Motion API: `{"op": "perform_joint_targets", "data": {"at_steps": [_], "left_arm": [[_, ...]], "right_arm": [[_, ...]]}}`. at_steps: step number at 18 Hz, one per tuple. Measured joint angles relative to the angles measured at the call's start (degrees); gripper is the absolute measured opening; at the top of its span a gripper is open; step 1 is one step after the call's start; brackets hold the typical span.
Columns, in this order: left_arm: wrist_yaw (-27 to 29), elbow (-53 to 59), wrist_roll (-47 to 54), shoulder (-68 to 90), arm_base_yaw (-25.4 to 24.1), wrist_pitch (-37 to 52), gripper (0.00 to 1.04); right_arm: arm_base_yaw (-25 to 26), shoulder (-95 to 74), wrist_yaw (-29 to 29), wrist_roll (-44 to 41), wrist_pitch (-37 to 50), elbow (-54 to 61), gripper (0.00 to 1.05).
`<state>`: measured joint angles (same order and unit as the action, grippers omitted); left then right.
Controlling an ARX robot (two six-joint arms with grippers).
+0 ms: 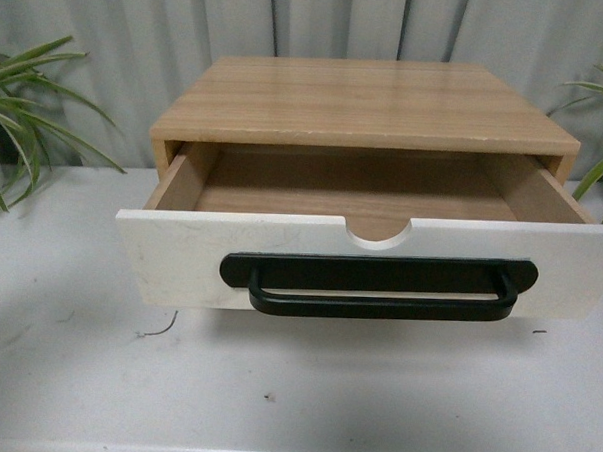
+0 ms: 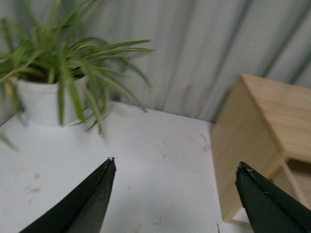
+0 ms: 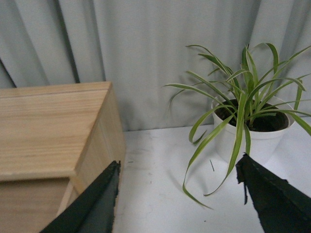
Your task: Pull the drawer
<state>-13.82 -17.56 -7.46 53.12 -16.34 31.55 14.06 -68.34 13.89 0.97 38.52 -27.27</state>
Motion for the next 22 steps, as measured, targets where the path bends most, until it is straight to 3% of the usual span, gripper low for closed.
{"op": "perform_joint_targets", "data": {"at_steps": [3,4,6,7,9,11,13,15,18,22], "left_arm": [[2.8,6.7,6.0,-8.6,5.4,2.1,0.35],[3.4,7.5,6.3,-9.3,5.9,1.6,0.29],[5.6,10.0,6.4,-13.4,8.2,0.1,0.06],[6.6,10.9,6.6,-15.6,9.2,-0.8,0.02],[8.0,12.7,6.6,-19.4,10.7,-3.0,0.02],[13.1,14.1,6.6,-23.3,16.5,-5.7,0.02],[13.8,14.9,6.7,-26.7,16.3,-8.1,0.02],[13.9,16.8,6.7,-29.0,16.3,-6.7,0.02],[13.8,17.0,6.7,-34.0,16.3,-12.0,0.02],[13.9,17.0,6.7,-35.6,16.3,-13.9,0.02]], "right_arm": [[-1.5,18.3,-2.1,-0.6,-7.0,9.0,0.34],[-2.3,19.9,-2.4,-0.6,-6.8,9.9,0.29],[-5.1,23.7,-4.2,-0.6,-6.9,14.0,0.05],[-5.9,25.3,-5.7,-0.9,-7.6,16.3,0.02],[-7.5,29.4,-7.3,-0.9,-8.2,18.7,0.02],[-10.1,32.9,-10.6,-0.9,-10.0,20.5,0.02],[-14.4,36.8,-13.2,-1.0,-12.2,22.5,0.02],[-14.1,40.1,-13.8,-1.0,-14.1,23.7,0.02],[-14.1,45.0,-13.9,-1.0,-17.7,25.0,0.02],[-14.1,46.0,-13.9,-1.0,-16.6,25.9,0.02]]}}
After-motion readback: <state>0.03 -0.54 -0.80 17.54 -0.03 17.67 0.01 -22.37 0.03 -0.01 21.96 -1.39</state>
